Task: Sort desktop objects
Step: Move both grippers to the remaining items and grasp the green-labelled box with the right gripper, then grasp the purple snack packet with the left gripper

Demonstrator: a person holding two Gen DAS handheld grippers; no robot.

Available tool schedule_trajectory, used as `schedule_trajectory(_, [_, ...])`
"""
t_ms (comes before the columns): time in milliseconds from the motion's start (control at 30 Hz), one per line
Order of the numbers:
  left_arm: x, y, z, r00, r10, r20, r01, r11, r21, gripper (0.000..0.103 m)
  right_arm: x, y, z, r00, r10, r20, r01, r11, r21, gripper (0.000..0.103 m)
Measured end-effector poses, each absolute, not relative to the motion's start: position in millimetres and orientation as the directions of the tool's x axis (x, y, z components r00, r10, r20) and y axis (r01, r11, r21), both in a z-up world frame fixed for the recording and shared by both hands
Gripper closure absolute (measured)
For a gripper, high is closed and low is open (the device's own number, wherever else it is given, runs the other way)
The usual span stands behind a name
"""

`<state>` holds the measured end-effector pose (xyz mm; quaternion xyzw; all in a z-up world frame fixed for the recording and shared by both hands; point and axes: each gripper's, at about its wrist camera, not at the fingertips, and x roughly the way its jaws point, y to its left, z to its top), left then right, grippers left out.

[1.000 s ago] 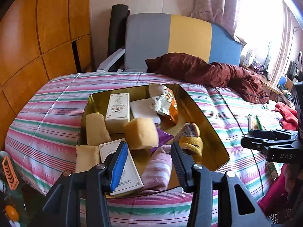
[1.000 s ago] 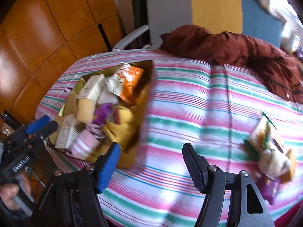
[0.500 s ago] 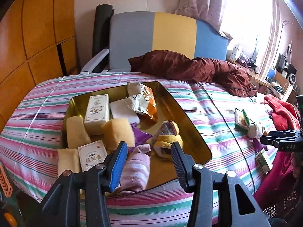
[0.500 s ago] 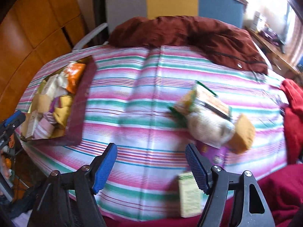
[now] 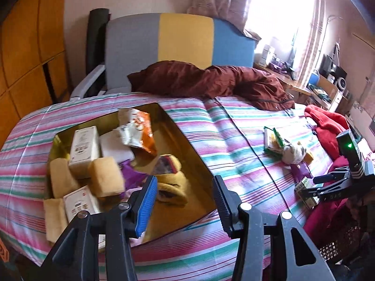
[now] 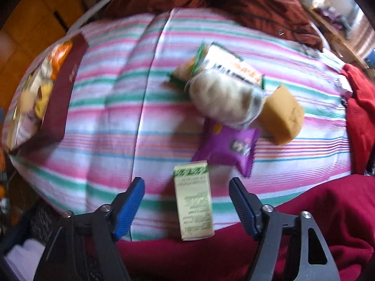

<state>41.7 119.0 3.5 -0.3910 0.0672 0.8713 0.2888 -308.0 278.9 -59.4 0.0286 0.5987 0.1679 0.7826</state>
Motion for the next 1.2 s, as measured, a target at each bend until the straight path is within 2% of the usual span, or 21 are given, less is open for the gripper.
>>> schedule_trajectory(67, [42.3,125.2,2.9,-0.51,0.467,-0.723,-0.574,-0.81,-0.119,0.054,-311.2,279.8,-64.7,0.208,0.273,-0.939,-0.234,0.946,0.224,0.039])
schedule_trajectory(167, [44.7,136.3,2.2,-0.489,0.487,-0.724,-0.604,-0.788,-0.122,0.052,-312.7,280.5,-69.9,0.188,0.244,-0.951,-0.241,0.95,0.196,0.056])
schedule_trajectory(233, [46.8,145.1,2.0,-0.472,0.504,-0.724,-0.626,-0.77,-0.128,0.052,-313.8,282.6,-72.5,0.181,0.222,-0.958,-0.254,0.952,0.172,0.071])
schedule_trajectory(267, [47.7,149.6,1.9,-0.461,0.513,-0.724,-0.638,-0.759,-0.131,0.052,-314.4,283.3,-74.2,0.178,0.209,-0.961,-0.258,0.953,0.16,0.072])
schedule_trajectory(400, [46.4,164.5,-0.3,-0.41,0.548,-0.729,-0.672,-0.722,-0.164,0.052,-320.3,282.1,-73.8,0.196,0.218,-0.956,-0.248,0.954,0.167,0.073])
schedule_trajectory(533, [41.1,182.8,-8.0,-0.337,0.572,-0.748,-0.694,-0.688,-0.213,0.052,-332.8,281.9,-70.3,0.218,0.31,-0.926,-0.254,0.934,0.253,0.073])
schedule_trajectory(700, [37.8,205.8,-18.2,-0.24,0.595,-0.767,-0.713,-0.645,-0.277,0.052,-349.5,277.3,-68.9,0.272,0.337,-0.901,-0.23,0.932,0.279,0.073])
schedule_trajectory(1000, [35.0,264.5,-29.1,-0.045,0.623,-0.781,-0.749,-0.539,-0.386,0.054,-380.0,295.1,-59.7,0.405,0.311,-0.86,-0.255,0.942,0.22,0.073])
schedule_trajectory(1200, [37.8,315.0,-38.4,0.089,0.6,-0.795,-0.769,-0.466,-0.438,0.054,-388.3,300.0,-51.3,0.473,0.285,-0.834,-0.267,0.948,0.173,0.073])
